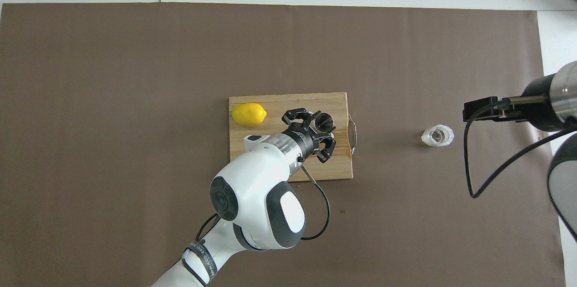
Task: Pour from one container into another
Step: 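Carry the jigger with the left gripper onto the wooden board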
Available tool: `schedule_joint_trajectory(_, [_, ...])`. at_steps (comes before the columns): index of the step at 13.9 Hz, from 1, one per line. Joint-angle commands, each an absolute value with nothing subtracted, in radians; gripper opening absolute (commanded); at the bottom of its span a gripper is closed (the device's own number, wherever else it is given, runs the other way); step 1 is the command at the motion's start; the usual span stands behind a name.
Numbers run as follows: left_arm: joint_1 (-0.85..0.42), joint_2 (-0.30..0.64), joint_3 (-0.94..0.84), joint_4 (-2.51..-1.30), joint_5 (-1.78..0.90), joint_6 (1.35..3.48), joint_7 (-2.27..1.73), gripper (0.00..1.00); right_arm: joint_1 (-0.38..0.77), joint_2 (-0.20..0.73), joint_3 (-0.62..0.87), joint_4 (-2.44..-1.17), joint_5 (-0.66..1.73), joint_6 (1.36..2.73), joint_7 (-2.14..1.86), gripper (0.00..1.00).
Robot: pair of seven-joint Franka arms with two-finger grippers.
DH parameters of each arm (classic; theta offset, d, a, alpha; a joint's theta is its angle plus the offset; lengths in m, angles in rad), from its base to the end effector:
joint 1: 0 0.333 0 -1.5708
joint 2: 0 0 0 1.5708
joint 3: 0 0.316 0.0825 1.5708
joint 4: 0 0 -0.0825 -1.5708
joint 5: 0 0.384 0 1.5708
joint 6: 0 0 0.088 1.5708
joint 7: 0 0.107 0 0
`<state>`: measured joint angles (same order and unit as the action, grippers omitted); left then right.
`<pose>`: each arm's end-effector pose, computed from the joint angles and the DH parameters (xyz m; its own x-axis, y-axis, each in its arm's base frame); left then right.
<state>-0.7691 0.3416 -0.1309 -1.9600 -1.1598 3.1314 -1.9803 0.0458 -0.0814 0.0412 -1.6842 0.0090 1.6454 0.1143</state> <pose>0.4571 -0.4382 0.3603 -0.4436 0.5011 -0.7431 0.7827 0.6205 -0.0488 0.5333 0.0483 0.6216 0.9987 -0.0280 0.0416 -0.0276 -0.9996 -0.0105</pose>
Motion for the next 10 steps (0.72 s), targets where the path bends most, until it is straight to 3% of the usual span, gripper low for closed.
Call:
schedule_joint_trajectory(1, [-0.785, 0.342, -0.123, -1.956, -1.196, 3.155, -1.983, 0.28, 0.035, -0.106, 0.041, -1.709, 0.008, 1.640, 0.097, 1.00])
schedule_joint_trajectory(2, [-0.785, 0.342, -0.121, -1.956, -1.198, 3.154, -1.983, 0.53, 0.035, -0.106, 0.040, -1.709, 0.008, 1.640, 0.095, 1.00])
schedule_joint_trajectory(3, [-0.782, 0.344, -0.123, -1.954, -1.198, 3.152, -1.985, 0.97, 0.035, -0.106, 0.038, -1.709, 0.008, 1.638, 0.095, 1.00])
schedule_joint_trajectory(6, [-0.776, 0.330, -0.120, -1.956, -1.200, 3.145, -1.980, 1.00, 0.011, -0.107, 0.034, -1.710, 0.008, 1.637, 0.091, 1.00])
schedule_joint_trajectory(10, [-0.706, 0.203, -0.112, -1.970, -1.193, 3.013, -1.970, 1.00, -0.021, -0.120, 0.032, -1.759, 0.008, 1.655, 0.057, 1.00])
